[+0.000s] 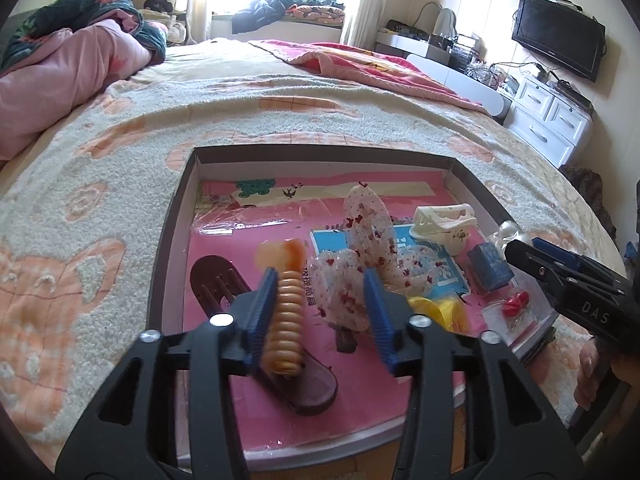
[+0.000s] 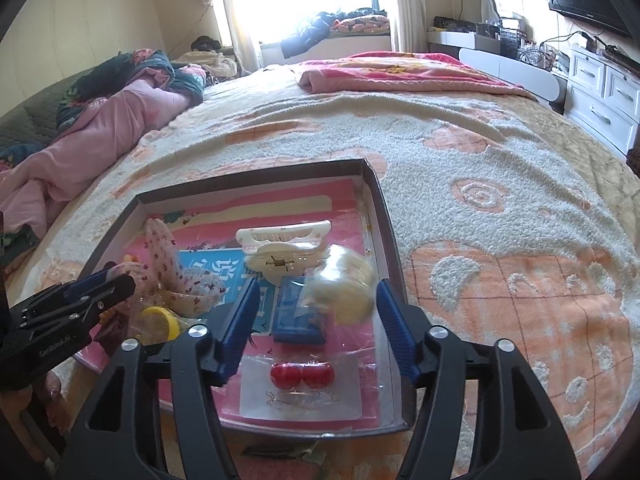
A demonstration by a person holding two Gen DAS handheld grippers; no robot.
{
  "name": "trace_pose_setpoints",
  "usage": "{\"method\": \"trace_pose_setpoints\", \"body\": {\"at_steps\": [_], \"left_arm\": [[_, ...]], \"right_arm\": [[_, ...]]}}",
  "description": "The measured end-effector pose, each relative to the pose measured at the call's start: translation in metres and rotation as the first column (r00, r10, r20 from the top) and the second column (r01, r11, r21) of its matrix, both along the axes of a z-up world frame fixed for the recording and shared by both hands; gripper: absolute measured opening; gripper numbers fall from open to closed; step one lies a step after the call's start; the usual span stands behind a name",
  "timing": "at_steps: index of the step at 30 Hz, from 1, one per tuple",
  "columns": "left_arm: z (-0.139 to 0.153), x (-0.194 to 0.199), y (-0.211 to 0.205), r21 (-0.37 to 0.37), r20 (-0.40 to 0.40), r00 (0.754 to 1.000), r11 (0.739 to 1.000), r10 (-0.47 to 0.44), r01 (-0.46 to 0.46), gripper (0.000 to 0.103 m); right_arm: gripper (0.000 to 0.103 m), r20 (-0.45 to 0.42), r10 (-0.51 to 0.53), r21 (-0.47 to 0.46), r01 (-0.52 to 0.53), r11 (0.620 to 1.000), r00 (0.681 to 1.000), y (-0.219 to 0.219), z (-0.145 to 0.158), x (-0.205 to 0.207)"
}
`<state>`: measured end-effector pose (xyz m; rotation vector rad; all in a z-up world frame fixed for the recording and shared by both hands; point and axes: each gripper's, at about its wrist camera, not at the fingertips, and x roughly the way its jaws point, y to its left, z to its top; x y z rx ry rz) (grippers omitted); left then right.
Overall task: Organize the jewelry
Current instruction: 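Withdraw both tools toward the white earring bag and pink pom-pom clip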
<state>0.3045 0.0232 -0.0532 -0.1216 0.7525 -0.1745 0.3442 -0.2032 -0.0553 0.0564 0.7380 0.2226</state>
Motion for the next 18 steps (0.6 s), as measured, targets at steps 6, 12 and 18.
{"method": "trace_pose_setpoints", "body": {"at_steps": [6, 12, 18], "left_arm": [[0.012, -0.013, 0.001, 0.001, 0.022, 1.000, 1.000, 0.007, -0.007, 0.066], [0.027, -0.031, 0.003, -0.001, 0.055, 0.998, 1.000, 0.018, -0.018, 0.085], [0.040, -0.050, 0.002, -0.011, 0.077, 0.997, 1.000, 0.025, -0.024, 0.092]], "right_arm": [[0.071, 0.042, -0.015, -0.002, 0.015, 1.000, 0.999, -0.006, 0.010, -0.016], [0.080, 0.066, -0.040, 0.026, 0.039, 0.999, 0.997, -0.016, 0.020, -0.032], [0.087, 0.088, -0.078, 0.056, 0.073, 0.996, 0.993, -0.027, 0.032, -0.049]]}}
